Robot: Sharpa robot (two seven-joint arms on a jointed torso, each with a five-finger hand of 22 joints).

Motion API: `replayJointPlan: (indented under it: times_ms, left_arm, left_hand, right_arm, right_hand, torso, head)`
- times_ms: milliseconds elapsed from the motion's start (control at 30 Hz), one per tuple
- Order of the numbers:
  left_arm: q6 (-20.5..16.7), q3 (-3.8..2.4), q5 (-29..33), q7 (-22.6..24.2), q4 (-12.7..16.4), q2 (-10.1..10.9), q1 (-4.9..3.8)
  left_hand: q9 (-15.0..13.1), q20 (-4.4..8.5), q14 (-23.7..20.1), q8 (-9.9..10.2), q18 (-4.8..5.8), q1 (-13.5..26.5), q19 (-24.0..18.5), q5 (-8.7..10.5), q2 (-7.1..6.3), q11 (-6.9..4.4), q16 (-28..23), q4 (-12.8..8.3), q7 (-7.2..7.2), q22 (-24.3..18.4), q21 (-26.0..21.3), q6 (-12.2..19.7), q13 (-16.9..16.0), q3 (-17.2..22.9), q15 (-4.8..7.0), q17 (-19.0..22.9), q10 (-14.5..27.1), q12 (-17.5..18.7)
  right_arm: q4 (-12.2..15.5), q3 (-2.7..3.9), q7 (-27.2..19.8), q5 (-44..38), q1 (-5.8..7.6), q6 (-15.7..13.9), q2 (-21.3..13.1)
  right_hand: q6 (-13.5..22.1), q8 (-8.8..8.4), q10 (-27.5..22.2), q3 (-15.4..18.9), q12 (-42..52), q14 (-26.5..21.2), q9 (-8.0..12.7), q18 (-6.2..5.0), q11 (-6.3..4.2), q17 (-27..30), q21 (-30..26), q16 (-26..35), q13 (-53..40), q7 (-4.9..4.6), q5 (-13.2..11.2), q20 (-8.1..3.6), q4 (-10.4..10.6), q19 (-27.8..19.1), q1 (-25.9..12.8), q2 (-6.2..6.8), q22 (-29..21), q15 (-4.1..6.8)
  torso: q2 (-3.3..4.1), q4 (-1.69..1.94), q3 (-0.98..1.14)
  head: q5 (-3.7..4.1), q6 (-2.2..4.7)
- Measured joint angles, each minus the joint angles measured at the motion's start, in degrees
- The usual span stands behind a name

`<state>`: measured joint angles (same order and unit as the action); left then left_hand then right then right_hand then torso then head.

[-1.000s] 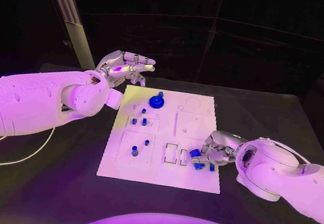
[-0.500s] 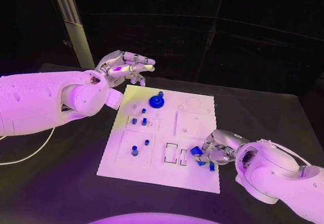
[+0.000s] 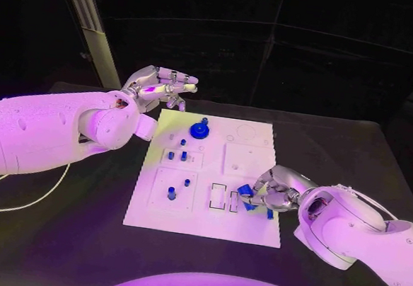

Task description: Assemble the parts on the task board

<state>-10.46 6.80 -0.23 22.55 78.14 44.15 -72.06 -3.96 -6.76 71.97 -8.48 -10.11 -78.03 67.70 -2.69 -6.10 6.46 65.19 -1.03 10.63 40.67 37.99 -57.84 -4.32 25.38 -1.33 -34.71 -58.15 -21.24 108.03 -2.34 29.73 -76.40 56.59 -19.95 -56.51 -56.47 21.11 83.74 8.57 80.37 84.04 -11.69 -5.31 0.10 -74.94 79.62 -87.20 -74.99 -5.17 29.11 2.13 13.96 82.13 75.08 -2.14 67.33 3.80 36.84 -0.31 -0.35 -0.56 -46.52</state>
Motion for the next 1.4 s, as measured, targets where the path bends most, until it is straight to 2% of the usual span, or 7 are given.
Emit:
replayJointPlan:
  times_ms: [267,333,767,867,1133,1267,1400]
  left_arm:
    - [0.0,0.02,0.0,0.0,0.1,0.0,0.00]
    - [0.0,0.02,0.0,0.0,0.1,0.0,0.00]
    - [0.0,0.02,0.0,0.0,0.1,0.0,0.00]
    - [0.1,0.02,0.0,0.0,0.2,0.0,0.00]
    - [0.1,0.02,0.0,0.0,0.2,0.0,-0.01]
    - [0.1,0.02,0.0,0.0,0.2,0.0,-0.01]
    - [0.1,0.02,0.0,-0.1,0.2,0.0,-0.01]
  left_hand:
    - [0.0,0.00,0.0,0.0,0.00,0.0,0.0,0.00,0.00,0.00,0.0,0.0,0.00,0.0,0.0,0.0,0.0,0.0,0.00,0.0,0.0,0.0]
    - [0.0,0.00,0.0,0.0,0.00,0.0,0.0,0.00,0.00,0.00,0.0,0.0,0.00,0.0,0.0,0.0,0.0,0.0,0.00,0.0,0.0,0.0]
    - [0.0,0.00,0.0,0.0,0.00,0.0,0.0,0.00,0.00,0.00,0.0,0.0,0.00,0.0,0.0,0.0,0.0,0.0,0.00,0.0,0.0,0.0]
    - [0.0,0.00,0.0,0.0,0.00,0.0,0.0,0.00,0.00,0.00,0.0,0.0,0.00,0.0,0.0,0.0,0.0,0.0,0.00,0.0,0.0,0.0]
    - [0.0,0.00,0.0,0.0,0.00,0.0,0.0,0.00,0.00,0.00,0.0,0.0,0.00,0.0,0.0,0.0,0.0,0.0,0.00,0.0,0.0,0.0]
    - [0.0,0.00,0.0,0.0,0.00,0.0,0.0,0.00,0.00,0.00,0.0,0.0,0.00,0.0,0.0,0.0,0.0,0.0,0.00,0.0,0.0,0.0]
    - [0.0,0.00,0.0,0.0,0.00,0.0,0.0,0.00,0.00,0.00,0.0,0.0,0.00,0.0,0.0,0.0,0.0,0.0,0.00,0.0,0.0,0.0]
  right_arm:
    - [-0.9,0.00,-0.3,2.7,0.01,-0.5,3.4]
    - [-1.5,0.00,-0.3,3.2,0.01,-0.4,4.3]
    - [-3.7,0.01,1.4,4.4,0.03,0.7,7.8]
    - [-4.0,0.02,1.9,4.3,0.04,0.6,8.1]
    - [-4.3,0.02,2.7,3.3,0.04,0.3,8.9]
    - [-4.4,0.02,3.0,2.7,0.04,0.3,9.0]
    - [-4.3,0.02,3.3,2.1,0.04,0.4,9.0]
  right_hand:
    - [-0.2,0.03,0.2,0.4,0.0,0.0,-0.1,0.00,-0.21,0.0,0.0,0.0,0.0,-0.18,0.0,0.00,1.0,0.0,-1.5,-0.28,0.1,0.00]
    - [-0.4,0.17,0.2,0.7,0.0,0.0,-2.3,-0.01,-0.21,0.0,0.0,0.0,0.0,-0.14,0.0,-0.13,1.8,0.1,-2.6,-0.40,0.1,0.00]
    - [-3.3,0.66,0.2,2.7,-0.5,0.0,-4.2,-0.01,-0.66,0.0,0.0,0.0,0.0,2.07,-2.3,-0.41,2.5,0.4,-5.9,-0.89,0.0,0.44]
    - [-3.6,0.36,0.2,3.8,-1.0,0.0,-4.7,0.00,-0.65,0.0,0.0,0.0,0.0,2.36,-5.6,-0.40,2.6,0.4,-7.3,-1.16,0.1,0.45]
    - [-2.4,-1.28,-0.6,7.9,-4.9,0.0,-5.6,0.00,-0.66,0.0,0.0,0.3,0.0,1.16,-24.2,-0.40,2.8,0.4,-14.8,0.75,0.1,0.45]
    - [-2.1,-1.71,-1.3,5.8,-6.8,0.0,-6.0,-0.01,-0.18,0.0,0.0,0.7,0.0,0.91,-25.9,-0.19,3.0,0.2,-18.6,4.41,-0.3,0.44]
    - [-2.1,-1.87,-1.6,3.3,-7.0,0.0,-6.4,0.00,-0.30,0.0,0.0,0.7,0.0,0.90,-25.9,-0.19,2.9,0.2,-19.2,5.41,-0.3,0.44]
  torso:
    - [0.09,0.00,-0.02]
    - [0.09,0.00,-0.02]
    - [0.07,-0.01,0.01]
    - [0.06,-0.04,0.03]
    - [0.05,-0.05,0.04]
    - [0.04,-0.05,0.04]
    - [0.03,-0.09,0.05]
  head:
    - [-0.30,-0.24]
    - [-0.34,-0.31]
    - [-0.47,-0.49]
    - [-0.47,-0.50]
    - [-0.40,-0.41]
    - [-0.39,-0.37]
    - [-0.39,-0.44]
